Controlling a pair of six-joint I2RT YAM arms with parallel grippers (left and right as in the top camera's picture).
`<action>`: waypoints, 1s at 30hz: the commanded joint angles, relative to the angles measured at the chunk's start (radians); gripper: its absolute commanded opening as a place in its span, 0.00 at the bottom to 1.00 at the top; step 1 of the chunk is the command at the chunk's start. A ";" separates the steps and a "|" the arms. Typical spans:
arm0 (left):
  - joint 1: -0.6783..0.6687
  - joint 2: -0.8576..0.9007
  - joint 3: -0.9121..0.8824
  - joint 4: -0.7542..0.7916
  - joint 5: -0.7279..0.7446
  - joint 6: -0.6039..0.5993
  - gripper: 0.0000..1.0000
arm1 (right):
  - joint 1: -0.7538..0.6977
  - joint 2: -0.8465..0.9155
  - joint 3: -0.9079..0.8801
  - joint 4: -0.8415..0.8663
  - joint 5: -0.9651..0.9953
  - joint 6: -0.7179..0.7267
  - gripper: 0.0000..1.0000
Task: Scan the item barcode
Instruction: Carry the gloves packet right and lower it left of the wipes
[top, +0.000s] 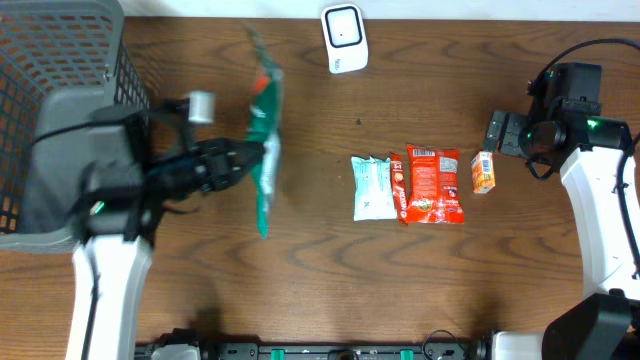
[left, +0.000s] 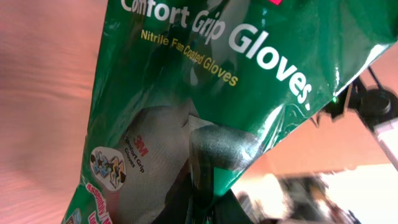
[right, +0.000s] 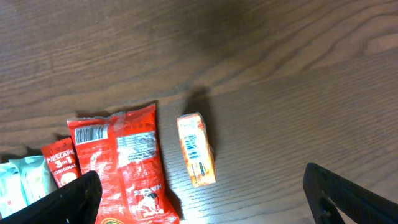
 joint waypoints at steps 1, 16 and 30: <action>-0.097 0.145 -0.005 0.080 0.189 0.012 0.07 | -0.006 -0.003 0.012 -0.001 -0.002 0.014 0.99; -0.169 0.624 -0.005 0.253 0.284 -0.041 0.07 | -0.006 -0.003 0.012 -0.001 -0.002 0.014 0.99; -0.180 0.752 -0.005 0.282 0.220 -0.006 0.11 | -0.006 -0.003 0.012 -0.001 -0.002 0.014 0.99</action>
